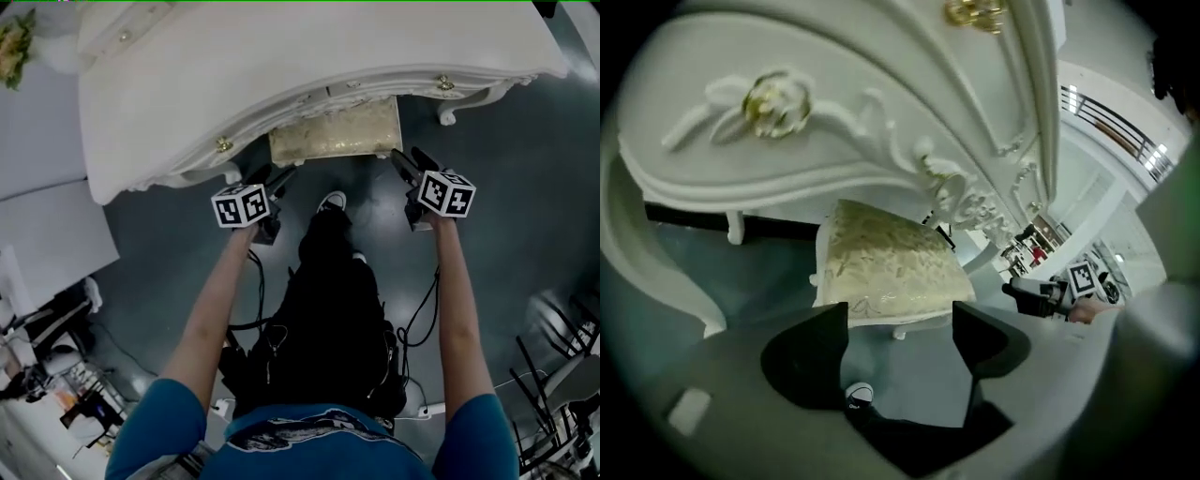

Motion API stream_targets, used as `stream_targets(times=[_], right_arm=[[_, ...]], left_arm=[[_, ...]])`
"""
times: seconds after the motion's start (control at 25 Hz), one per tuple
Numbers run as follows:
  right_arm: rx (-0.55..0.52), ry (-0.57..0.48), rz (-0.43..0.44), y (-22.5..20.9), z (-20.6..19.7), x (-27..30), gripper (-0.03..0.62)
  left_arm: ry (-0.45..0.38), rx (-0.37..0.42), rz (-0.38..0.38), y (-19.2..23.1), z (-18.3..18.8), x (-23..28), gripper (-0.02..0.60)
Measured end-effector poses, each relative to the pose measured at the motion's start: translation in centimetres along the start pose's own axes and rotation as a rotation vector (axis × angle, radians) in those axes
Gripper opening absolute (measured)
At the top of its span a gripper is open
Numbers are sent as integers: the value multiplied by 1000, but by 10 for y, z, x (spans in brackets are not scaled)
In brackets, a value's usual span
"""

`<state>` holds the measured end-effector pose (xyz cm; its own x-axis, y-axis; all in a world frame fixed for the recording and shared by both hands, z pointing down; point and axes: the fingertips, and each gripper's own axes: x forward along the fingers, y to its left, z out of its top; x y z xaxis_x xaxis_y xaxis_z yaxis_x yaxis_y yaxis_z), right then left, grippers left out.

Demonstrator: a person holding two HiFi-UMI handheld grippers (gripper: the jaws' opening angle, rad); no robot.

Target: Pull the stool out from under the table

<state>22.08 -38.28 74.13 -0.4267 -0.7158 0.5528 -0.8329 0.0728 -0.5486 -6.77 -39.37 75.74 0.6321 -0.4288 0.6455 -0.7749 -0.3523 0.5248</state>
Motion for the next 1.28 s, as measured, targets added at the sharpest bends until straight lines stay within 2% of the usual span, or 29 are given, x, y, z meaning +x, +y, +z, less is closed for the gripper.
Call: stream_targets(times=[0.16,0.36,0.56,0.72,0.88,1.12,1.28], right_arm=[[19,21,-12,-28,-6,27,320],[110,29,-14,-50,-13,54,377],[176,40,13,-51,-18,76,393],[224,43,19,-50,-20,87,391],[227,51,45,-49,-19,91,382],[235,49,62,-50,-28,82,358],[249,49,72,-47,-41,73,350]], left_arm=[[-50,-87,29,38,1,27,389],[-147,-189,18,69,15,51,439],[-152,-252,-2,75,13,72,463],[-129,-251,-42,75,13,81,449],[-122,-277,-103,72,14,85,430],[-183,-271,-90,70,9,77,399],[-152,-254,-97,70,1,72,395]])
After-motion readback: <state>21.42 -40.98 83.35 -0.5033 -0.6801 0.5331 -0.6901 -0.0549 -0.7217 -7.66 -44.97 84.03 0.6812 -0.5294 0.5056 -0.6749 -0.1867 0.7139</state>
